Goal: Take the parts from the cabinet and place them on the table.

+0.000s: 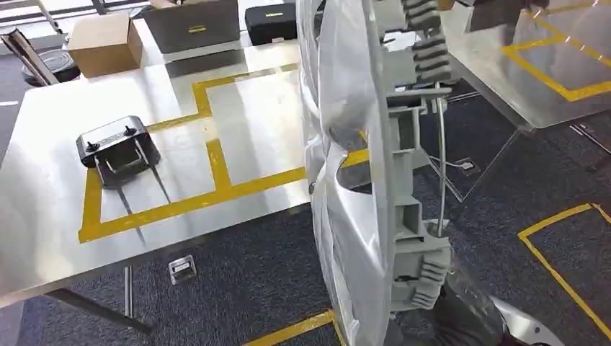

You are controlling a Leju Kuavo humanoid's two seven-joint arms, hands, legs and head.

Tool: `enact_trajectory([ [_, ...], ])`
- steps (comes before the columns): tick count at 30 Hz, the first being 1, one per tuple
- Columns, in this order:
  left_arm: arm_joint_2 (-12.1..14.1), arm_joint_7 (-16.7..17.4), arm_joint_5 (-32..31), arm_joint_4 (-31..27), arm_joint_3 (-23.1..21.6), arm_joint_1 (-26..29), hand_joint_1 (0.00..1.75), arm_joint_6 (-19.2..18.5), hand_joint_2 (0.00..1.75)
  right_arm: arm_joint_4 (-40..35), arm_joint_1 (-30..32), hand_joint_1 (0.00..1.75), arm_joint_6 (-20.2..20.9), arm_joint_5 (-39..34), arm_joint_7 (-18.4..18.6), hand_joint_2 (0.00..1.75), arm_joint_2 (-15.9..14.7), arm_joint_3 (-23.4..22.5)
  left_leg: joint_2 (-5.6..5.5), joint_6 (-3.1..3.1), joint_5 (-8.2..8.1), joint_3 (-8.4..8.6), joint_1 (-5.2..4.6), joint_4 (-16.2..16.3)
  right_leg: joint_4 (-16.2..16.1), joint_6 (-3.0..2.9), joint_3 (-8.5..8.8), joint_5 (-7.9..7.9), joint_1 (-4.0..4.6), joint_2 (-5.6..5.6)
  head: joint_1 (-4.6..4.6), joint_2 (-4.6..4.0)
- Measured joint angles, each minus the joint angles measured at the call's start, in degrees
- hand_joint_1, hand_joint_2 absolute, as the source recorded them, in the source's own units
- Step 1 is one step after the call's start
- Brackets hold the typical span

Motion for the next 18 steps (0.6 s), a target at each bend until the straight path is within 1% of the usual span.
enact_trajectory([
  [1,-0.1,0.0,0.0,-0.1,0.0,0.0,0.00,0.0,1.75,0.0,0.0,1.75,0.0,0.0,0.0,1.75,0.0,0.0,0.24,-0.59,-0.68,-0.57,-0.15,-0.1,0.7,-1.00,0.07,1.27,0.08,-0.05,0.10,0.04],
  [2,-0.1,0.0,0.0,-0.1,0.0,0.0,0.00,0.0,1.75,0.0,0.2,1.75,0.0,0.0,0.0,1.75,0.0,-0.1,0.39,-0.85,-0.72,0.27,-0.15,0.1,0.9,-1.50,0.18,0.42,0.06,0.07,-0.24,0.02],
  [3,-0.1,0.0,0.0,-0.1,-0.1,0.0,0.00,0.0,1.75,0.0,0.2,1.75,0.0,0.0,0.0,1.75,0.0,-0.1,0.39,-1.07,-0.34,0.33,-0.16,0.5,0.9,-1.86,0.65,0.00,-0.04,0.10,-0.59,0.02],
  [4,0.0,0.0,0.0,-0.1,-0.1,0.0,0.00,0.0,1.75,0.0,0.1,1.75,0.0,0.0,0.0,1.75,0.0,-0.1,0.51,-1.24,-0.08,-0.01,-0.15,1.8,0.4,-2.22,1.44,-0.33,-0.25,0.06,-0.63,0.02],
  [5,0.0,0.0,0.0,-0.1,-0.3,-0.1,0.00,0.0,1.75,0.0,0.2,1.75,-0.1,0.0,0.0,1.75,0.0,-0.1,0.74,-1.54,0.48,-1.21,-0.07,4.6,0.2,-2.47,2.13,-0.74,-0.27,0.06,-0.94,0.02],
  [6,0.0,0.0,0.0,-0.1,-0.3,-0.2,0.00,0.0,1.75,0.0,0.1,1.75,-0.1,0.0,0.0,1.75,0.0,-0.1,0.84,-1.73,0.01,-3.82,-0.01,8.8,0.0,-2.60,2.66,-1.17,-0.26,0.04,-1.40,0.02],
  [7,0.0,-0.3,-0.1,-0.1,-0.3,-0.4,0.00,0.0,1.75,0.0,0.1,1.75,-0.2,0.0,0.0,1.75,0.0,-0.1,0.87,-1.92,-1.76,-6.61,-0.02,12.7,-0.1,-2.66,3.15,-1.61,-0.23,-0.02,-1.47,0.02],
  [8,0.0,-0.5,-0.1,-0.1,-0.3,-1.0,0.00,0.1,1.75,0.0,0.1,1.75,-0.2,0.0,0.0,1.75,0.0,-0.1,0.91,-2.09,-4.37,-9.48,-0.03,16.4,-0.1,-2.72,3.80,-2.23,-0.17,-0.13,-1.53,0.02],
  [9,0.0,-0.6,-0.1,-0.1,-0.3,-1.2,0.00,0.1,1.75,0.0,0.1,1.75,-0.2,0.0,0.0,1.75,0.0,-0.1,0.93,-2.08,-6.11,-11.22,-0.03,17.9,-0.1,-2.76,4.57,-2.86,-0.13,-0.15,-1.57,0.02],
  [10,0.0,-0.7,-0.1,-0.2,-0.3,-1.3,0.00,0.1,1.75,0.0,0.1,1.75,-0.1,0.0,0.0,1.75,0.0,0.0,0.96,-1.97,-6.84,-12.04,-0.06,17.4,-0.1,-2.75,5.62,-3.60,-0.08,-0.11,-1.66,0.02],
  [11,0.0,-0.7,-0.1,-0.2,-0.3,-1.3,0.00,0.1,1.75,0.0,0.1,1.75,-0.1,0.0,0.0,1.75,0.0,0.0,0.97,-1.80,-6.00,-12.06,-0.08,15.6,-0.1,-2.74,6.81,-4.34,0.01,-0.08,-1.77,0.02],
  [12,0.0,-0.7,-0.1,-0.2,-0.3,-1.3,0.00,0.1,1.75,0.0,0.2,1.75,-0.1,0.0,0.1,1.75,0.0,0.0,0.99,-1.43,-3.23,-11.84,-0.09,12.6,-0.1,-2.69,7.95,-5.13,0.08,-0.06,-1.95,0.02],
  [13,0.0,-0.7,0.0,-0.3,-0.3,-1.3,0.00,0.1,1.75,0.0,0.2,1.75,-0.1,0.0,0.1,1.75,0.0,0.0,1.00,-0.78,1.83,-11.69,-0.29,8.6,0.0,-2.48,9.40,-6.01,0.13,0.09,-2.06,0.02],
  [14,0.0,-0.7,0.0,-0.3,-0.3,-1.2,0.00,0.1,1.75,0.1,0.2,1.75,-0.2,0.0,0.1,1.75,0.0,-0.1,1.13,-0.07,7.83,-12.26,-0.57,5.3,-0.2,-2.40,9.93,-6.82,0.03,-0.27,-2.12,0.02],
  [15,0.1,-0.7,0.0,-0.3,-0.3,-1.3,0.00,0.1,1.75,0.2,0.2,1.75,-0.2,0.0,0.0,1.75,0.0,0.0,1.20,-0.03,5.70,-13.36,-1.02,7.3,0.0,-2.06,10.79,-6.98,0.14,-0.14,-1.77,0.02],
  [16,0.0,-0.7,0.1,-0.4,-0.4,-1.3,0.00,0.1,1.75,0.2,0.0,1.75,-0.2,0.0,0.0,1.75,0.0,0.0,1.44,0.35,6.71,-12.57,-1.33,5.6,0.0,-1.52,10.32,-7.28,0.11,0.05,-1.93,0.02],
  [17,0.0,-0.8,0.0,-0.4,-0.4,-1.4,0.00,0.1,1.75,0.3,0.1,1.75,-0.2,-0.1,0.0,1.75,0.0,0.0,1.38,0.41,6.87,-12.62,-1.42,5.7,0.1,-1.04,10.41,-7.75,0.00,0.02,-2.19,0.02],
  [18,0.0,-0.7,0.1,-0.4,-0.3,-1.6,0.00,0.1,1.75,0.3,0.0,1.75,-0.2,-0.1,0.0,1.75,0.0,-0.1,1.30,0.63,6.71,-12.60,-1.55,5.3,-0.1,-0.71,10.71,-7.96,-0.01,-0.06,-1.90,0.02],
])
